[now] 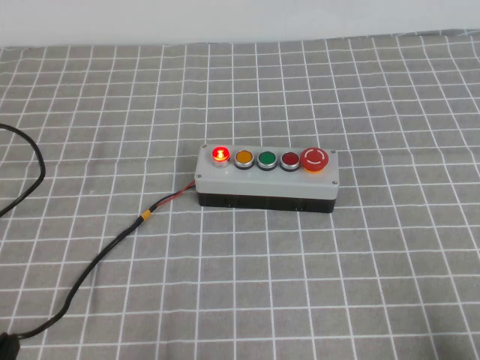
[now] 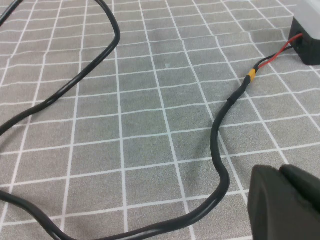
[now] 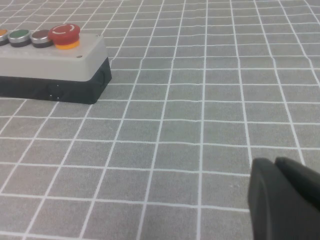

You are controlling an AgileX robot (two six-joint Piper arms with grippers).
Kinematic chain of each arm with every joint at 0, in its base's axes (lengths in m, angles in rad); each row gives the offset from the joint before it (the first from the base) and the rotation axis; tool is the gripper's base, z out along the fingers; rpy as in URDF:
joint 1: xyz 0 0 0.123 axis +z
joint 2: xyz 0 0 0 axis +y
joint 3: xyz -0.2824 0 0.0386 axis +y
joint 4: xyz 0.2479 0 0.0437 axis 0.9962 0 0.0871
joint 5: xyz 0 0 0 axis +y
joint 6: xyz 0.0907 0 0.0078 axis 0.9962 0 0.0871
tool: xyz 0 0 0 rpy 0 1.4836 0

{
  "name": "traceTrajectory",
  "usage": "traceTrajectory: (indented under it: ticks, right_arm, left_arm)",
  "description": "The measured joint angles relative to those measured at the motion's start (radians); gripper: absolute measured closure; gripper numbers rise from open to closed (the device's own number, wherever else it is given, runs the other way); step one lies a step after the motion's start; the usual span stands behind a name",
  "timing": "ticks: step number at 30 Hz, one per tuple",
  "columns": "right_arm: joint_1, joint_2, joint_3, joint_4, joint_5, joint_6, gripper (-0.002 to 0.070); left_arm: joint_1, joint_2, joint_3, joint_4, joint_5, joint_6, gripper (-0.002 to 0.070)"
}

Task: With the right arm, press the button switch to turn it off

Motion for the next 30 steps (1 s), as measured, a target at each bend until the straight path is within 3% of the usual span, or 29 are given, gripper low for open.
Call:
traceTrajectory:
  ticks: [18,30]
  right_arm:
    - [0.000,0.000,0.000,0.000,-0.010,0.000,0.0692]
    - [0.000,0.000,0.000,0.000,-0.226,-0.002,0.0692]
  left_arm:
    - [0.000,0.000,0.000,0.000,0.000,0.000,0.0678]
    - [0.000,0.000,0.000,0.000,0.000,0.000,0.0678]
